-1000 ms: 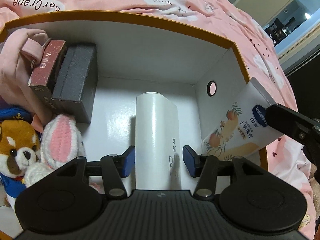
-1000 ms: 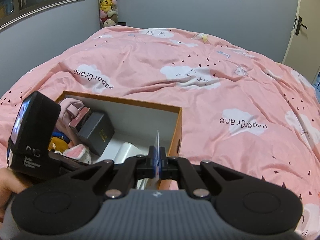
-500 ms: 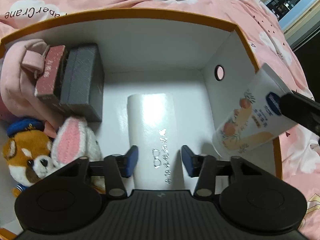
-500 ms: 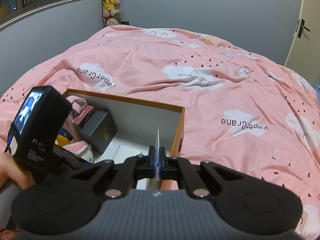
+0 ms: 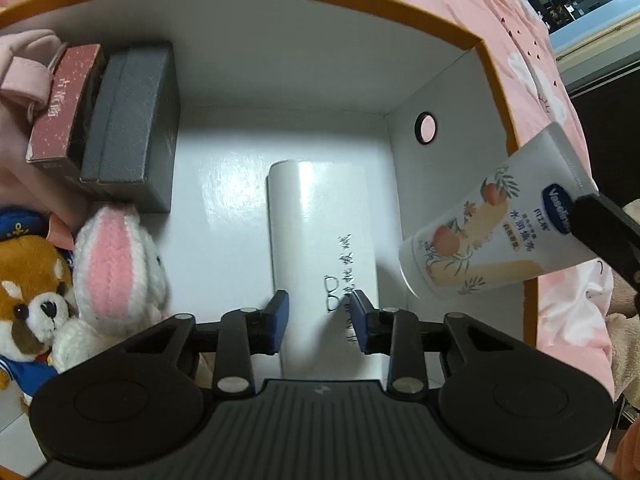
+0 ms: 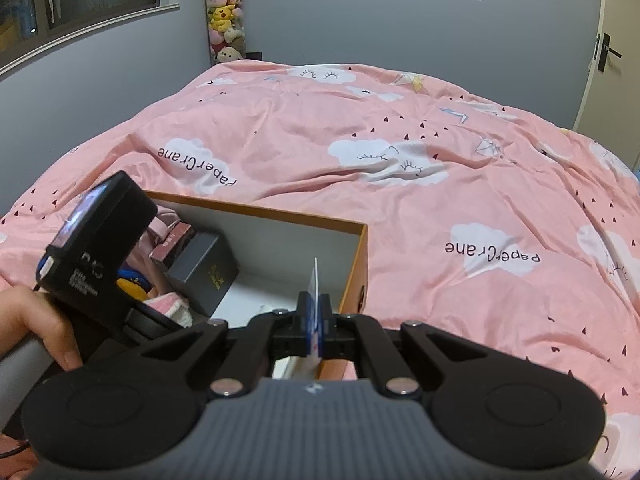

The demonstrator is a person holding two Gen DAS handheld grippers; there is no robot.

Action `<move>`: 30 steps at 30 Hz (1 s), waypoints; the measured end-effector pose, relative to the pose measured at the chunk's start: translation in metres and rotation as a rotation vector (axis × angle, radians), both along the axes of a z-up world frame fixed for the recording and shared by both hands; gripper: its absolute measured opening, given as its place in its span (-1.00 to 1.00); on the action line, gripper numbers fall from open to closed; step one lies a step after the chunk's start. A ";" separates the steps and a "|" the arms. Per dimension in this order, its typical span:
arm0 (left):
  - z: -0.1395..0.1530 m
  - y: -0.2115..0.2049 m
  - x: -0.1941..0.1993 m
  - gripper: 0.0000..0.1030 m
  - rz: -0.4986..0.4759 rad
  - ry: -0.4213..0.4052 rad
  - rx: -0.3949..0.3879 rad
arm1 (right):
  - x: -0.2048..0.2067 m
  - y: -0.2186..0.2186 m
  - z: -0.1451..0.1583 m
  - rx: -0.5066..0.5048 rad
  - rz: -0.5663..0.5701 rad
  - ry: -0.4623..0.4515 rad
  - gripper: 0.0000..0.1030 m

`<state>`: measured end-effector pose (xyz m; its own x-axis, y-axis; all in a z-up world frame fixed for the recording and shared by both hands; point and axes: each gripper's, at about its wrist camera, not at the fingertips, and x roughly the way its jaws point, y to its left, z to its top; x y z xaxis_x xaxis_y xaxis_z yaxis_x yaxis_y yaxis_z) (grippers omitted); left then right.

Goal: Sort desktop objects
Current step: 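Lower the white cylinder into the box with the left tool while the right tool holds the tube, then open the left tool to release the cylinder inside the box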

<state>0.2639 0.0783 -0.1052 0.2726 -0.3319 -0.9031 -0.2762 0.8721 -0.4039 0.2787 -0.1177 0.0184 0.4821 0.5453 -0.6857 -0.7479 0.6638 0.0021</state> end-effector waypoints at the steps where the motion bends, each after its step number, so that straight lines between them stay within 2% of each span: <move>1: 0.000 0.000 0.000 -0.33 0.002 -0.006 0.000 | 0.000 0.000 0.000 0.001 0.001 -0.001 -0.97; 6: -0.006 -0.008 0.006 -0.50 -0.013 -0.010 -0.074 | 0.000 0.000 -0.001 -0.009 0.002 -0.011 -0.96; 10: -0.007 -0.019 0.011 -0.51 -0.023 -0.033 -0.076 | 0.002 -0.003 -0.003 -0.023 -0.016 -0.008 -0.94; 14: -0.007 -0.026 0.012 -0.51 -0.047 -0.055 -0.043 | 0.002 -0.007 -0.002 -0.009 -0.016 -0.002 -0.95; 21: -0.006 -0.025 0.009 -0.51 -0.059 -0.074 -0.055 | 0.003 0.003 -0.001 -0.029 0.038 -0.037 -0.97; 24: -0.003 -0.021 0.008 -0.51 -0.059 -0.083 -0.061 | 0.008 0.008 -0.001 -0.041 0.097 -0.048 -0.97; 27: 0.005 -0.016 0.003 -0.51 -0.051 -0.104 -0.029 | 0.015 0.013 0.002 -0.047 0.156 -0.054 -0.97; 30: 0.018 -0.011 -0.008 -0.50 -0.063 -0.147 0.036 | 0.020 0.019 0.004 -0.064 0.194 -0.082 -0.97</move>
